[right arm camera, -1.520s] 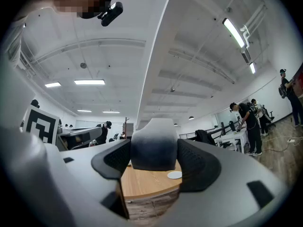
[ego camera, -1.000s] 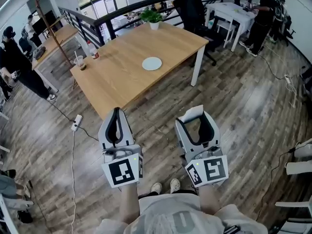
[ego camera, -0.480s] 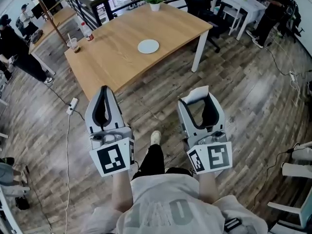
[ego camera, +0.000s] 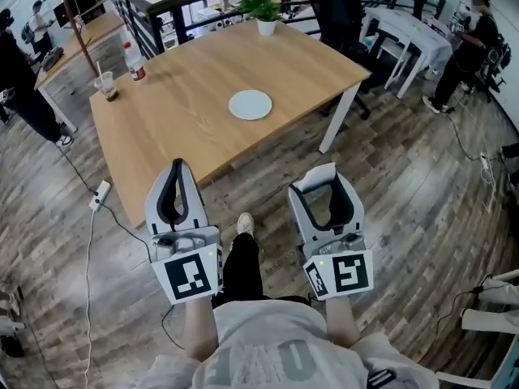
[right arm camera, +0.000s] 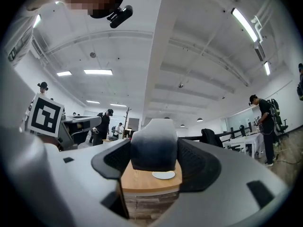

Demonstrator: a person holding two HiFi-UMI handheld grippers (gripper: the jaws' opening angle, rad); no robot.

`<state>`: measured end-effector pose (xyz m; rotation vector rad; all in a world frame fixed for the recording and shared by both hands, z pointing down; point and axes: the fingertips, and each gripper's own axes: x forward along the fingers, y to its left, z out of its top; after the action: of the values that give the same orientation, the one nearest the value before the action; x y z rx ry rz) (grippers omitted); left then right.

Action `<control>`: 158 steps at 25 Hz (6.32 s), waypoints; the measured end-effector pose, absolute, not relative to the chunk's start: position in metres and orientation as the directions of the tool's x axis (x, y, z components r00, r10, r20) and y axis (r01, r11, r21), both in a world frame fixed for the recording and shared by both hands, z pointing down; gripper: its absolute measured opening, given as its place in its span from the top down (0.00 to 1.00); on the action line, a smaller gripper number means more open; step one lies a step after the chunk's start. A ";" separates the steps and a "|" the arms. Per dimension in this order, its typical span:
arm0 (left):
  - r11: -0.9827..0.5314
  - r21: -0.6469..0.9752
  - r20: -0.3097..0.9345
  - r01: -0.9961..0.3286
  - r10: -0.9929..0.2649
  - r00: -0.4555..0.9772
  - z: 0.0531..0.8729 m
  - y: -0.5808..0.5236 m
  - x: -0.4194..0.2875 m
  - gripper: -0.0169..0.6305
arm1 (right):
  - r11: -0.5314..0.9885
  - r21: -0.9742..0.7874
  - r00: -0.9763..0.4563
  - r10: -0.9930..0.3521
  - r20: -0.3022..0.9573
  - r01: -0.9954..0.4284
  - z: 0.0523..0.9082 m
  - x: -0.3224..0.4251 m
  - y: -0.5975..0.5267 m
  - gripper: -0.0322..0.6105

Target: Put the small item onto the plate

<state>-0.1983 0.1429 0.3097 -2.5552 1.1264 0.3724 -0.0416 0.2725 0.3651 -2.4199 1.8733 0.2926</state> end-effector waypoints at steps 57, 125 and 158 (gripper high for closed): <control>-0.643 -0.060 -0.177 -0.763 -0.746 0.642 0.237 -0.216 0.061 0.96 | -0.006 0.076 0.007 -1.000 0.010 -0.997 0.245 0.187 -0.146 0.47; -0.564 0.020 0.066 -0.826 -0.823 0.564 0.376 -0.192 -0.007 0.96 | 0.597 0.115 -0.236 -0.477 0.847 -0.794 0.582 0.126 -0.127 0.47; -0.721 -0.152 -0.216 -0.676 -0.643 0.735 0.212 -0.202 0.101 0.96 | -0.074 -0.196 0.103 -0.985 -0.140 -0.978 0.256 0.223 -0.130 0.93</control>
<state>0.1015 -0.2023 0.2118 -2.7162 1.0467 0.2181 0.2227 -0.1297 0.2558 -2.1408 1.9567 -0.0424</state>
